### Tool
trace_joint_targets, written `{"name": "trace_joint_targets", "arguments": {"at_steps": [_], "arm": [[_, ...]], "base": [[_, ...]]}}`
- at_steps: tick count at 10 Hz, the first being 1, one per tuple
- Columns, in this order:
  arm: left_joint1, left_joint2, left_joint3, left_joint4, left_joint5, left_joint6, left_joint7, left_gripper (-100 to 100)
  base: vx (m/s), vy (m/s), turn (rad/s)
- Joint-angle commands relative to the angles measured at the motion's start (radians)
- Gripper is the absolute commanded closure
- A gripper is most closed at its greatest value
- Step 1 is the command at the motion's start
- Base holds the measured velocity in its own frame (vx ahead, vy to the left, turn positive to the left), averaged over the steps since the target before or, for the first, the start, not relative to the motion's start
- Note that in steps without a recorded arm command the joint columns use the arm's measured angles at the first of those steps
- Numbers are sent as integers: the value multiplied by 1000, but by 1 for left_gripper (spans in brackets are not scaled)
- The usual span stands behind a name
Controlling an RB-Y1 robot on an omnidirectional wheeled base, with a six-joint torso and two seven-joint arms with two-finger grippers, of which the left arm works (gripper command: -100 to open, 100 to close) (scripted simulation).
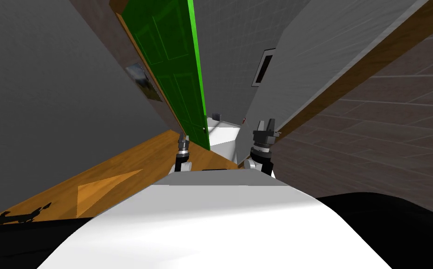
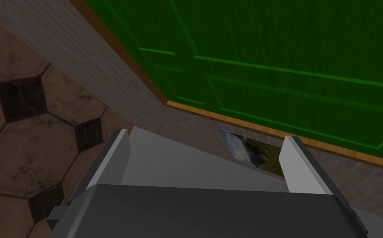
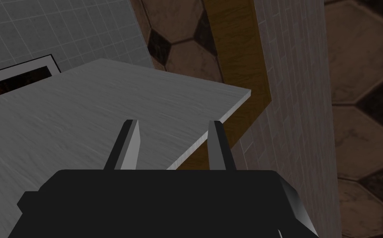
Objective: Push the door open
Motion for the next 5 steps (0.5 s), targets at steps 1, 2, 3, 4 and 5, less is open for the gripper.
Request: {"name": "trace_joint_targets", "arguments": {"at_steps": [1, 2, 3, 4, 5], "arm": [[-20, 2, -1, 50, 0, -8, -1, -100], [-36, 5, -1, 80, 0, -12, 0, -100], [-36, 5, -1, 89, 0, -12, 0, -100], [-53, 7, -1, 121, 0, -16, 0, -100], [-70, 9, -1, 153, 0, -20, 0, -100]], "base": [[41, 57, -80], [50, 88, -154], [42, 70, -85], [49, 64, -105], [69, 91, -181]]}}
